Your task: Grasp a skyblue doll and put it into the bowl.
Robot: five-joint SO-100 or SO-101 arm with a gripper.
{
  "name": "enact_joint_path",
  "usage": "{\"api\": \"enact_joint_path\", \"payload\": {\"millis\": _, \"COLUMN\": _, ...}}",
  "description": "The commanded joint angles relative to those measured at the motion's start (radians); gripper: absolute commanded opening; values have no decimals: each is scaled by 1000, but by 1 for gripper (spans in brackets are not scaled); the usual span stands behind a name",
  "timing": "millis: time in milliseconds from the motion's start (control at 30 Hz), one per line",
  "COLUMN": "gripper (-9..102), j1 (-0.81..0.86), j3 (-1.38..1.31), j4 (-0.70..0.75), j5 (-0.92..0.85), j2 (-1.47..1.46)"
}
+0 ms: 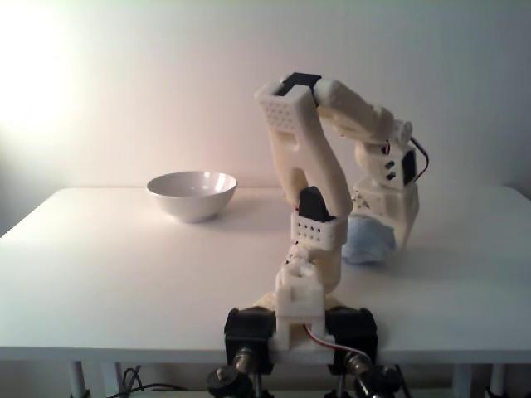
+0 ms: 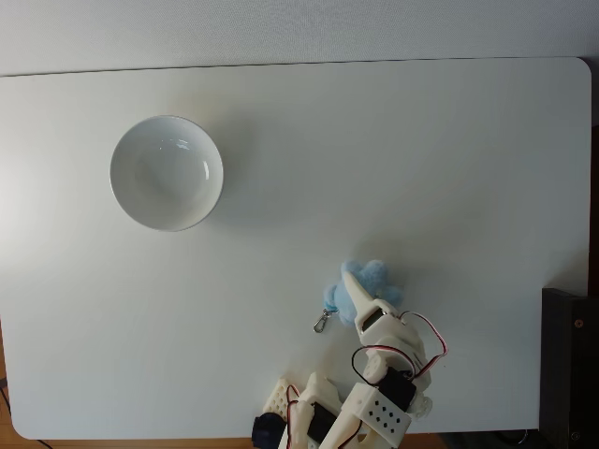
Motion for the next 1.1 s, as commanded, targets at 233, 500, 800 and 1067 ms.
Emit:
{"api": "enact_joint_path", "payload": {"millis": 233, "gripper": 59, "j1": -69, "j3": -9, "j4": -11, "j5": 8, "j2": -26}}
{"api": "enact_joint_path", "payload": {"millis": 500, "gripper": 58, "j1": -72, "j3": -6, "j4": -9, "j5": 8, "j2": -28}}
{"api": "enact_joint_path", "payload": {"millis": 800, "gripper": 57, "j1": -72, "j3": 0, "j4": -11, "j5": 11, "j2": -64}}
{"api": "enact_joint_path", "payload": {"millis": 1067, "gripper": 36, "j1": -67, "j3": -2, "j4": -11, "j5": 9, "j2": -55}}
